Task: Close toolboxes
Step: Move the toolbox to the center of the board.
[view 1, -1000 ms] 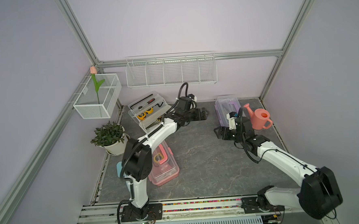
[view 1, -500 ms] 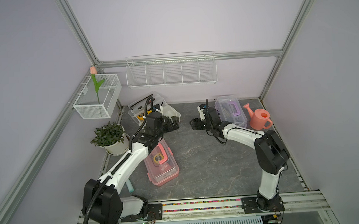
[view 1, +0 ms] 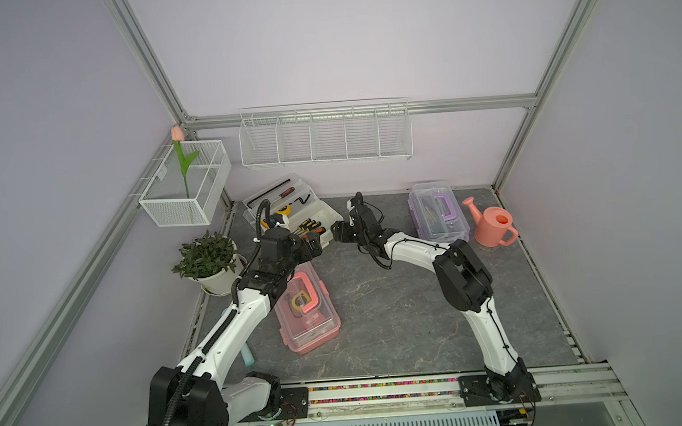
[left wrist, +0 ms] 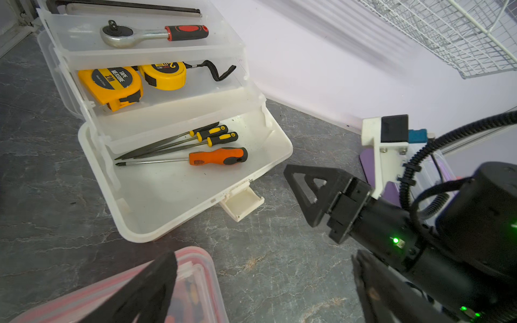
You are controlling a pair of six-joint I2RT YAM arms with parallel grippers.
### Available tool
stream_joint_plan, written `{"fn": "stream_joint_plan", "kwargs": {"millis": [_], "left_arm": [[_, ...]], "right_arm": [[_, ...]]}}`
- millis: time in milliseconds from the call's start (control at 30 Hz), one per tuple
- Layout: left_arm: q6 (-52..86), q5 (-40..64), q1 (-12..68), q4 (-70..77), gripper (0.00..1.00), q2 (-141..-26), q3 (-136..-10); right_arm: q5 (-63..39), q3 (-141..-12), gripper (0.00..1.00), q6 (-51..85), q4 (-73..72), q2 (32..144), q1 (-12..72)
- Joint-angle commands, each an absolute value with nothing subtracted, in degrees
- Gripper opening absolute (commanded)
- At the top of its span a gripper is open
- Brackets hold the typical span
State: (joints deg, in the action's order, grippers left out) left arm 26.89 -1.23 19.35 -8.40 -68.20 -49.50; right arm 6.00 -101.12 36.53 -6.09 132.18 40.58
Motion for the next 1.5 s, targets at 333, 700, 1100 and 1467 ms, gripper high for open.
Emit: {"fn": "stream_joint_plan", "kwargs": {"millis": [333, 700, 1100, 1467], "left_arm": [[27.25, -1.08, 19.24, -7.12, 0.99, -66.02, -48.97], [26.55, -1.41, 19.15, -7.07, 0.99, -65.69, -48.87], [26.45, -1.53, 19.16, -7.29, 0.99, -66.41, -48.43], [27.10, -0.63, 19.14, -7.56, 0.99, -67.76, -48.97]], "right_arm": [[11.07, -130.39, 0.52, 40.35, 12.07, 149.02, 38.35], [10.86, -134.84, 0.21, 40.80, 19.02, 151.89, 36.61], [14.26, -99.26, 0.16, 43.74, 1.02, 132.23, 30.24], [15.25, -77.39, 0.17, 35.15, -1.16, 117.35, 24.67]]}}
